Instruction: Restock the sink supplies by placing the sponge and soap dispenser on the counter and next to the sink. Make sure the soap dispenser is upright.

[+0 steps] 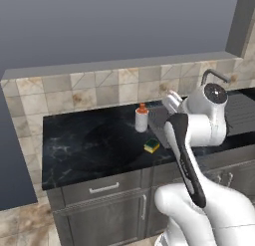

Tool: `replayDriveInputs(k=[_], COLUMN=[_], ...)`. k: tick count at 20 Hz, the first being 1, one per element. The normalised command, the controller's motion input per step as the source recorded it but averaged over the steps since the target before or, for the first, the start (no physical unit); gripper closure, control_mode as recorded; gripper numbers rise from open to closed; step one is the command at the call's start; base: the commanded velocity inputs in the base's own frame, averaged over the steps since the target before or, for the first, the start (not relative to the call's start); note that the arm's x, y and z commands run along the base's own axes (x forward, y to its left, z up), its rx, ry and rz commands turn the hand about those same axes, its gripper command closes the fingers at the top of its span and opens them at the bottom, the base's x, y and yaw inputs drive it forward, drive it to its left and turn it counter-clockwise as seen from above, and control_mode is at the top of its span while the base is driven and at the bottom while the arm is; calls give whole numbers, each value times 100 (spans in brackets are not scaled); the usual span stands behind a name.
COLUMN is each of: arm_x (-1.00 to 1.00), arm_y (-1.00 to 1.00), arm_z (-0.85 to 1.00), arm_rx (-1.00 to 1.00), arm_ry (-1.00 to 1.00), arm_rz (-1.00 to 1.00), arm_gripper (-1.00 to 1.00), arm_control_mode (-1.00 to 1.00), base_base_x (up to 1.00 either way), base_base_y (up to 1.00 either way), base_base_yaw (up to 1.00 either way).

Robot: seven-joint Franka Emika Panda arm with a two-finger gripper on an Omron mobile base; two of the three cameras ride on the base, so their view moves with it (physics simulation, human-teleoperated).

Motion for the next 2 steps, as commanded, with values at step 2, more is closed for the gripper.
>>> replayDriveInputs(k=[2], arm_x=[-81], arm_y=[-3], arm_z=[21], arm_rx=[0], arm_ry=[-17], arm_rz=[0], arm_gripper=[-100], arm_control_mode=[-100], base_base_x=[0], base_base_y=[0], base_base_yaw=[0])
